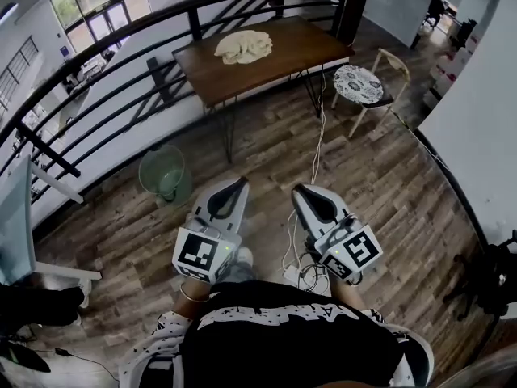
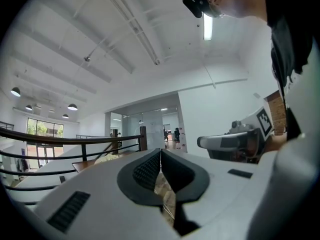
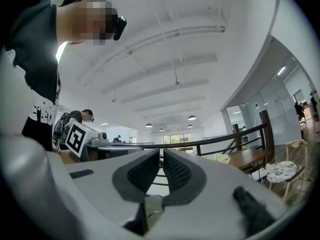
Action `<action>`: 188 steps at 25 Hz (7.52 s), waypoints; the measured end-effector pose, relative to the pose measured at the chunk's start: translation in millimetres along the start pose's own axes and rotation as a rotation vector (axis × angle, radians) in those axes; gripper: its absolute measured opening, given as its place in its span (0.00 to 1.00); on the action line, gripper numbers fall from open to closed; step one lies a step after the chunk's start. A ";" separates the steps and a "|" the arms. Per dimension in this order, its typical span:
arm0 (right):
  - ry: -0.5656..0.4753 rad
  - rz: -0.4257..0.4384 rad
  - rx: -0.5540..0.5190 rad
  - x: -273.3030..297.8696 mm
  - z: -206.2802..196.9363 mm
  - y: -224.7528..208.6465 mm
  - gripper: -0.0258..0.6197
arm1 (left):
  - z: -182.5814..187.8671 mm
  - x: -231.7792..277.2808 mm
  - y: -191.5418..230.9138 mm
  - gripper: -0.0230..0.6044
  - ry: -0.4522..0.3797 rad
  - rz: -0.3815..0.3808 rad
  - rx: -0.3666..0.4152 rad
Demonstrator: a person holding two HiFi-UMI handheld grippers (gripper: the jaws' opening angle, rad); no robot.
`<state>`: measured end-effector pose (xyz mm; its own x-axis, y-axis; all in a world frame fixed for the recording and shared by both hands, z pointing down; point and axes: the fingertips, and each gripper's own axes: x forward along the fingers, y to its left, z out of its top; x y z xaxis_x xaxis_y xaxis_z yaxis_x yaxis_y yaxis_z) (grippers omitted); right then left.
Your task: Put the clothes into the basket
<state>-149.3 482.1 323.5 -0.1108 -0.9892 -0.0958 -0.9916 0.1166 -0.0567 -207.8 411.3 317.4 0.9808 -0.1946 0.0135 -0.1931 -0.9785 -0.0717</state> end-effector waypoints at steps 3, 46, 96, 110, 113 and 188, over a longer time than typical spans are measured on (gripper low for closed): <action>0.008 -0.003 -0.001 7.8 -3.4 -2.9 0.09 | -3.2 2.2 8.8 0.06 -0.001 0.004 -0.009; 0.090 -0.075 -0.047 129.8 -10.2 -59.9 0.09 | -17.1 74.7 119.9 0.06 -0.035 -0.102 -0.023; 0.062 0.128 0.030 269.1 -19.8 -181.8 0.09 | -21.3 186.1 237.5 0.06 0.019 0.098 0.015; 0.035 0.222 0.078 303.8 -10.7 -226.2 0.09 | -11.0 224.4 262.9 0.06 0.052 0.201 0.032; 0.037 0.227 0.083 305.8 -12.8 -237.2 0.09 | -11.8 233.0 263.0 0.06 0.062 0.215 0.029; 0.043 0.062 0.027 312.9 -18.4 -459.2 0.09 | -26.5 482.9 265.4 0.06 0.038 0.001 0.055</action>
<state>270.1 117.3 337.8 -0.1757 -0.9828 -0.0576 -0.9805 0.1799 -0.0786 213.9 55.8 331.4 0.9786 -0.1995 0.0512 -0.1918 -0.9733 -0.1261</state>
